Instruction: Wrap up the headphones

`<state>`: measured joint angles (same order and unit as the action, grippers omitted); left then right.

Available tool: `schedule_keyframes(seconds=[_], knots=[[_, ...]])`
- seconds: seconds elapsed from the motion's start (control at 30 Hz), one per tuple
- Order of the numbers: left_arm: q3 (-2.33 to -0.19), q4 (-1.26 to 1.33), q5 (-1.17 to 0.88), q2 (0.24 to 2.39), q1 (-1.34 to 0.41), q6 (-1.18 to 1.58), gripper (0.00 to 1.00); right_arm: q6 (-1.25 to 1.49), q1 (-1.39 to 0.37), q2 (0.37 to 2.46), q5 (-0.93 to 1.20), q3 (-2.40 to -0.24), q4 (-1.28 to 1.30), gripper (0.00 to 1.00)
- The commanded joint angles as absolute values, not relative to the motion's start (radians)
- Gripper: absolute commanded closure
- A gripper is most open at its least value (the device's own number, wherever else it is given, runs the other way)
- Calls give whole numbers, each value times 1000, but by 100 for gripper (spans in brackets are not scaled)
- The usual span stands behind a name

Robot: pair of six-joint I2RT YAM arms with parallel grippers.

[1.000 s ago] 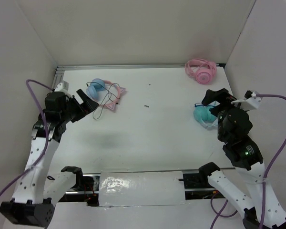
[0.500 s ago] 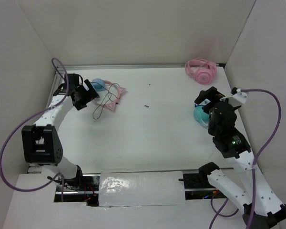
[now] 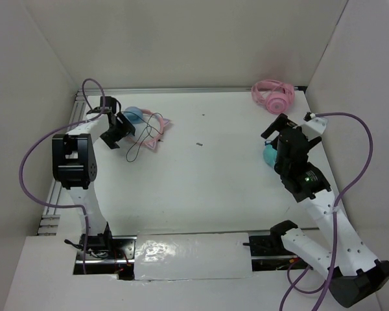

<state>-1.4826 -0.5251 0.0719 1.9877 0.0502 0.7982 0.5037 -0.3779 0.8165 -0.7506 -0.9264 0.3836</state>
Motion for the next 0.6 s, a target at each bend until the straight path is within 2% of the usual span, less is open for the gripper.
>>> schedule_keyframes(seconds=[0.0, 0.1, 0.2, 0.23, 0.3, 0.33, 0.37, 0.4, 0.57], knots=[[-1483, -516, 61, 2008, 54, 828, 8, 503, -368, 833, -779, -968, 368, 0], [-1479, -496, 38, 2032, 52, 830, 19, 505, -364, 848, -781, -976, 377, 0], [-1494, -511, 43, 2046, 51, 841, 38, 506, -364, 854, -775, -986, 391, 0], [-1499, -515, 46, 2045, 51, 842, 47, 503, -365, 851, -766, -982, 391, 0], [-1508, -514, 51, 2031, 51, 833, 55, 488, -364, 839, -746, -974, 373, 0], [-1508, -508, 51, 2022, 52, 827, 76, 459, -364, 835, -700, -960, 361, 0], [-1515, -503, 46, 2005, 54, 816, 93, 443, -365, 821, -671, -953, 338, 0], [-1525, -517, 46, 1996, 52, 818, 100, 430, -365, 815, -638, -947, 325, 0], [-1594, -548, 69, 1922, 28, 766, 100, 388, -367, 773, -413, -914, 267, 0]])
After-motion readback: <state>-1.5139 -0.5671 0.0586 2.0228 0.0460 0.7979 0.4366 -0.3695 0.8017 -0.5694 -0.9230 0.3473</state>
